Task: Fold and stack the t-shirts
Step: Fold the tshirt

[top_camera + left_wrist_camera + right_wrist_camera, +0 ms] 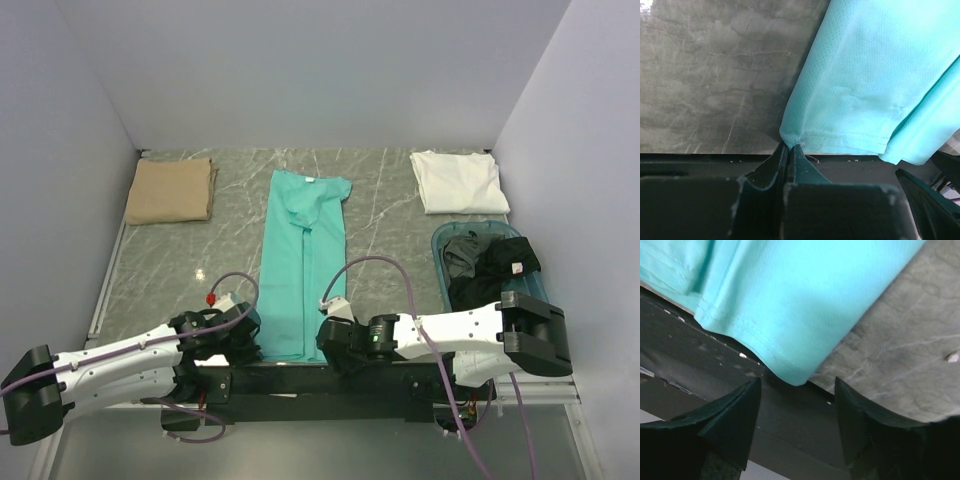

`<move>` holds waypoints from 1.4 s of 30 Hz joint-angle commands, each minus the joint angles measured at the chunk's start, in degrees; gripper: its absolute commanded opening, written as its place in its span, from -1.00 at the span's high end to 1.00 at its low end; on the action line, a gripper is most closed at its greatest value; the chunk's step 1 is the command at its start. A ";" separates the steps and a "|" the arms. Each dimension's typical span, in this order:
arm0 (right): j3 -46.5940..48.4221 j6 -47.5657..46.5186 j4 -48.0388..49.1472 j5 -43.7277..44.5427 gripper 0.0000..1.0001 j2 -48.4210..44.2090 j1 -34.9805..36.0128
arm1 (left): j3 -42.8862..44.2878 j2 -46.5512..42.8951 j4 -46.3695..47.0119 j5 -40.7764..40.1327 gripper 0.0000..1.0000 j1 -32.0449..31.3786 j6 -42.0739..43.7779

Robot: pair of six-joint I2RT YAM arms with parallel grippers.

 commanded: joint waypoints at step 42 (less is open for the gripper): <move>7.57 -6.96 1.13 2.11 0.85 -6.10 -14.11 | 17.43 7.41 10.29 -6.99 0.99 9.86 14.40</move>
